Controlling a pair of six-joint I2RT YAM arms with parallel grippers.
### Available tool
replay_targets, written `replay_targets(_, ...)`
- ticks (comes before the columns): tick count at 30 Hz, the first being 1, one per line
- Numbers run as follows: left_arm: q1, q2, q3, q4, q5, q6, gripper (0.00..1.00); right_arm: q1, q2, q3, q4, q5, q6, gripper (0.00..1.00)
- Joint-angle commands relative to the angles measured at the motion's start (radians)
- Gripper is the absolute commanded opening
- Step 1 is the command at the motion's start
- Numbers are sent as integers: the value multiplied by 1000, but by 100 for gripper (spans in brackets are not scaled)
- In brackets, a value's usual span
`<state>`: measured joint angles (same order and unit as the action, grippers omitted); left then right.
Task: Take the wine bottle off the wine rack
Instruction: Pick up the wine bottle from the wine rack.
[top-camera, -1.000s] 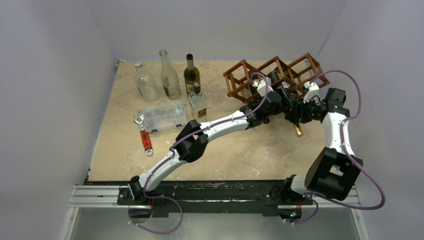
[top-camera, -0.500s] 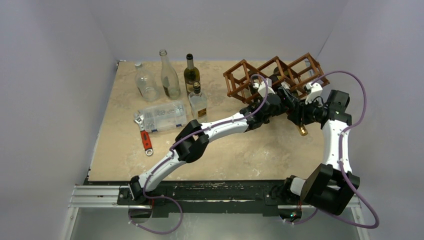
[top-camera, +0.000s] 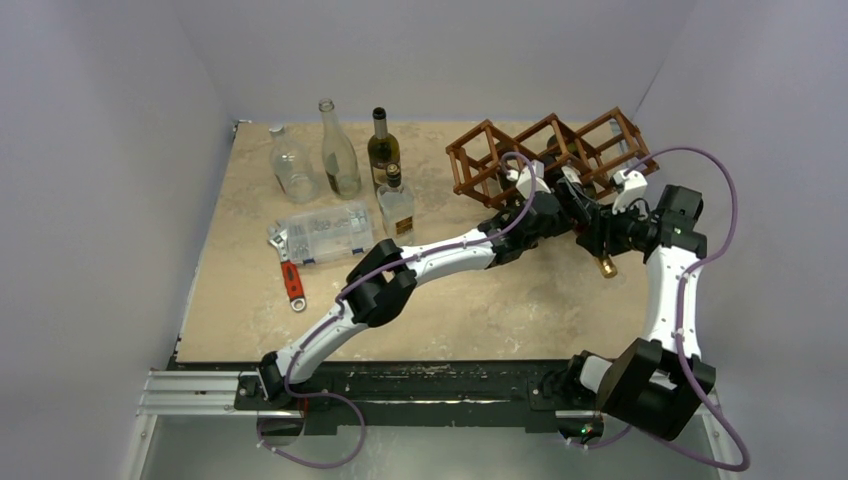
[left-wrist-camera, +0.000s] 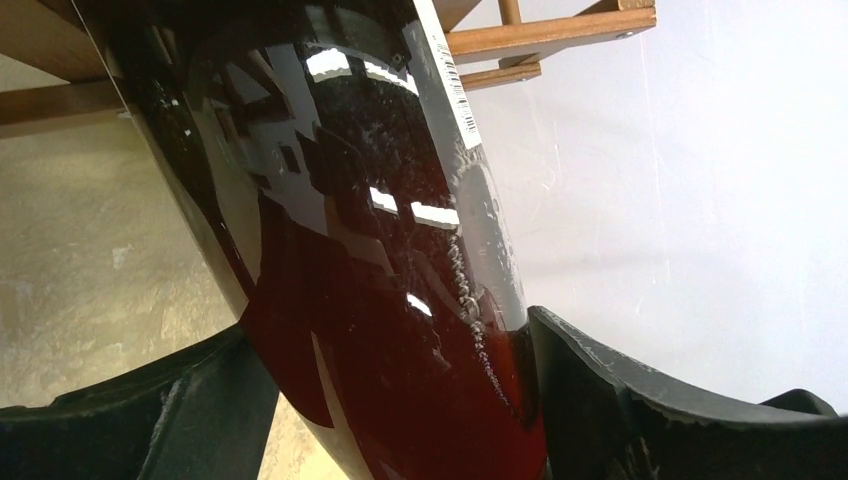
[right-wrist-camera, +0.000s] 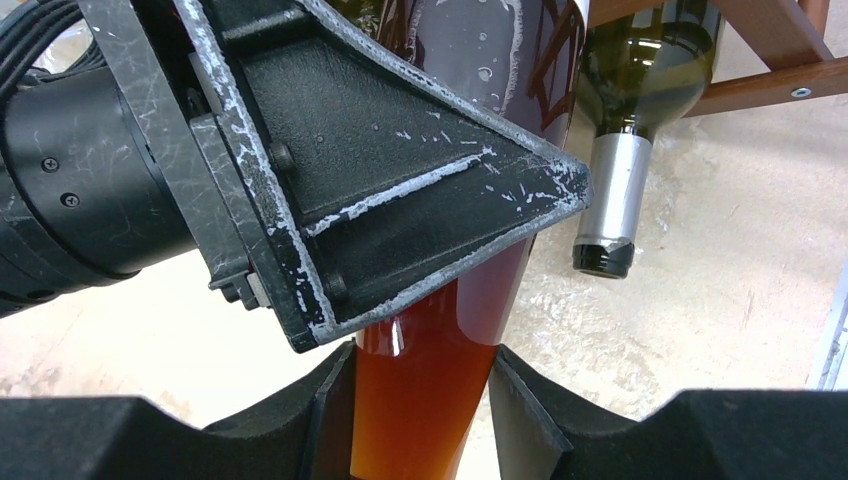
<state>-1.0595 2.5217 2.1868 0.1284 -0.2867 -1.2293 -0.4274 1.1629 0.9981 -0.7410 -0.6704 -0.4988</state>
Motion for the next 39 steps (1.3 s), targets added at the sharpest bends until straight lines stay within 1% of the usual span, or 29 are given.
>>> replay_targets(1,27,-73,-23,99,-27,47,84,-3,-77,23,-90,-158,-43,0)
replay_targets(10,28,-136,-132,147,-37,39,84,-7,-105,9,-150,-144,-110,0)
replay_targets(13,28,-143,-142,149,-31,31,84,-9,-132,4,-165,-136,-113,0)
replay_targets(19,29,-154,-149,162,-24,30,84,-9,-172,28,-160,-120,-70,0)
replay_targets(30,30,-203,-224,196,-18,-9,84,-9,-172,100,-256,-100,-114,0)
replay_targets(39,29,-228,-246,208,-11,-19,84,-9,-201,130,-322,-88,-125,0)
